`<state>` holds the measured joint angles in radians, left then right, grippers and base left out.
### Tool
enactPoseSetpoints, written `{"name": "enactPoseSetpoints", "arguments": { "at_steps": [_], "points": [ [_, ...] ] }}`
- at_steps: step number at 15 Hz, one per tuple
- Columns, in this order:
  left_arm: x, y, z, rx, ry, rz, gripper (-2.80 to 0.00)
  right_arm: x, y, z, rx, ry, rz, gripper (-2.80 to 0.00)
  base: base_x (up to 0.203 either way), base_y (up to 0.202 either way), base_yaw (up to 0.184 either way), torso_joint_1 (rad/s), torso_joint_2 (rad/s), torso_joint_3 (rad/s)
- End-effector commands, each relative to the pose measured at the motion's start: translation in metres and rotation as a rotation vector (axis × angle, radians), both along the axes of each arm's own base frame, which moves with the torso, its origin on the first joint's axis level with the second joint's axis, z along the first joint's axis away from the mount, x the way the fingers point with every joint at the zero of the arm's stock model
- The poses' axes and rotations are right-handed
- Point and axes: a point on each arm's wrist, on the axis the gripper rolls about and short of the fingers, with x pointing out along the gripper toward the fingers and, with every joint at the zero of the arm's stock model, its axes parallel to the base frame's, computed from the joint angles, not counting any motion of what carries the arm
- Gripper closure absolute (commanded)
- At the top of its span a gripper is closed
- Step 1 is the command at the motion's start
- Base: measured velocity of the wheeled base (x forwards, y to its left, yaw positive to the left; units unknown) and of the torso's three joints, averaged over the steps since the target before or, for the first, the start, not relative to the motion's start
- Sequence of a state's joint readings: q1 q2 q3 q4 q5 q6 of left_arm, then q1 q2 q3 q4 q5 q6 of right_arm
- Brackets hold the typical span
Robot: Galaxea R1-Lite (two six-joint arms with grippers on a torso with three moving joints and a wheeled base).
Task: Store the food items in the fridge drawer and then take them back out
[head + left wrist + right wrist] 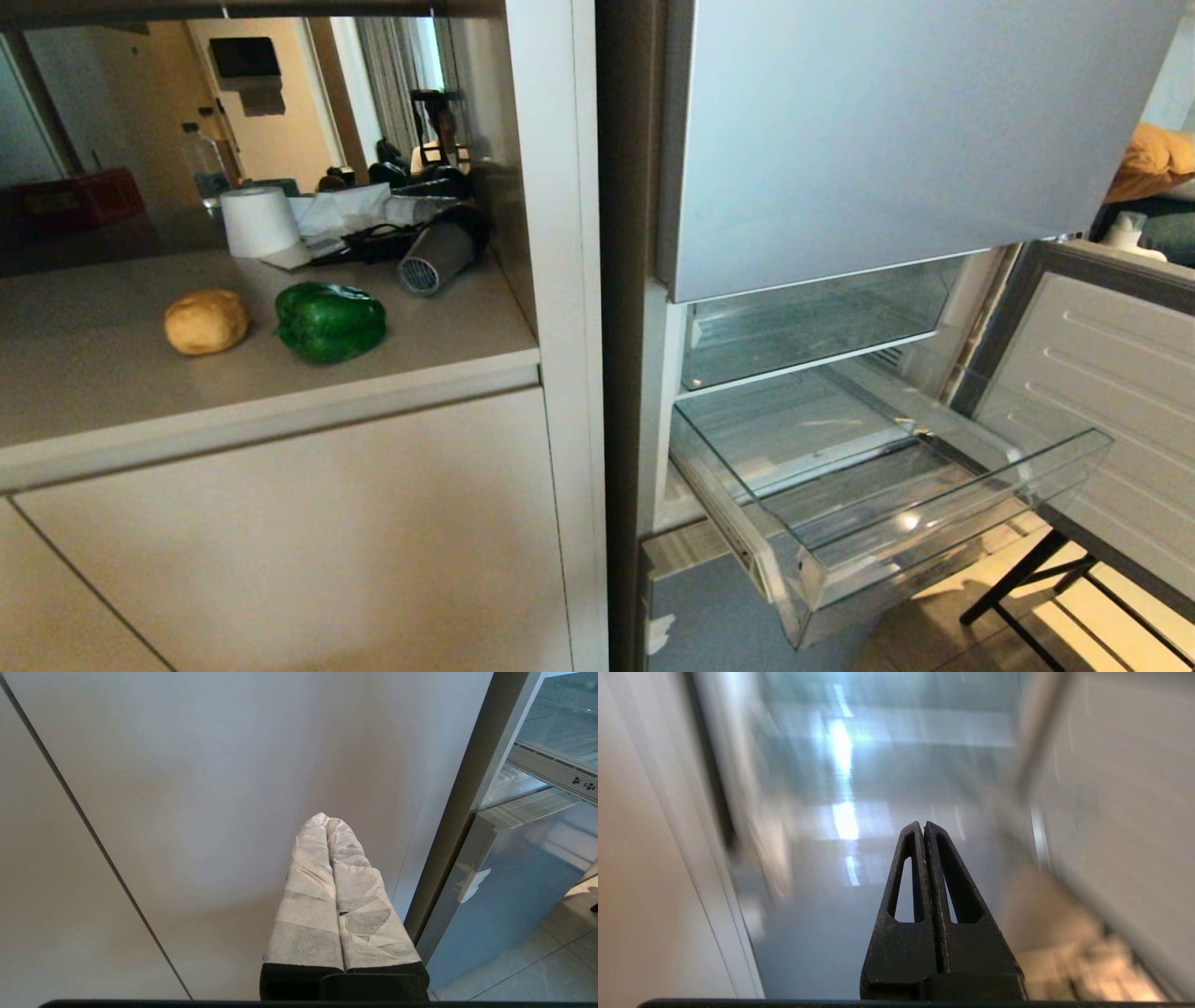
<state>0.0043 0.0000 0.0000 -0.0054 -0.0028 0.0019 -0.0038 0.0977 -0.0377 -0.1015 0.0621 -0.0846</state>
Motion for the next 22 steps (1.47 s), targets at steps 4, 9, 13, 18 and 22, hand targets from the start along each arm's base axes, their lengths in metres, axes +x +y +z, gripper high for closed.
{"name": "enactPoseSetpoints", "arguments": {
  "at_steps": [4,9,13,18,22],
  "points": [
    [0.0002,0.0000,-0.0008,0.000,0.002,0.000,0.00,-0.0056,-0.0012,-0.0239,0.060,0.055,-0.042,0.00,0.000,0.000,0.000,0.000,0.00,0.000],
    [0.0002,0.0000,-0.0008,0.000,0.002,0.000,0.00,-0.0055,-0.0006,-0.0242,0.004,0.054,-0.015,0.00,0.000,0.000,0.000,0.000,0.00,0.000],
    [0.0002,0.0000,-0.0008,0.000,0.002,0.000,0.00,-0.0055,-0.0005,-0.0242,-0.015,0.053,-0.014,0.00,0.000,0.000,0.000,0.000,0.00,0.000],
    [0.0002,0.0000,-0.0008,0.000,0.002,0.000,0.00,-0.0055,-0.0006,-0.0242,-0.010,0.053,-0.017,0.00,0.000,0.000,0.000,0.000,0.00,0.000],
    [0.0002,0.0000,-0.0008,0.000,0.002,0.000,0.00,-0.0055,-0.0006,-0.0242,-0.009,0.053,-0.017,0.00,0.000,0.000,0.000,0.000,0.00,0.000]
  ]
}}
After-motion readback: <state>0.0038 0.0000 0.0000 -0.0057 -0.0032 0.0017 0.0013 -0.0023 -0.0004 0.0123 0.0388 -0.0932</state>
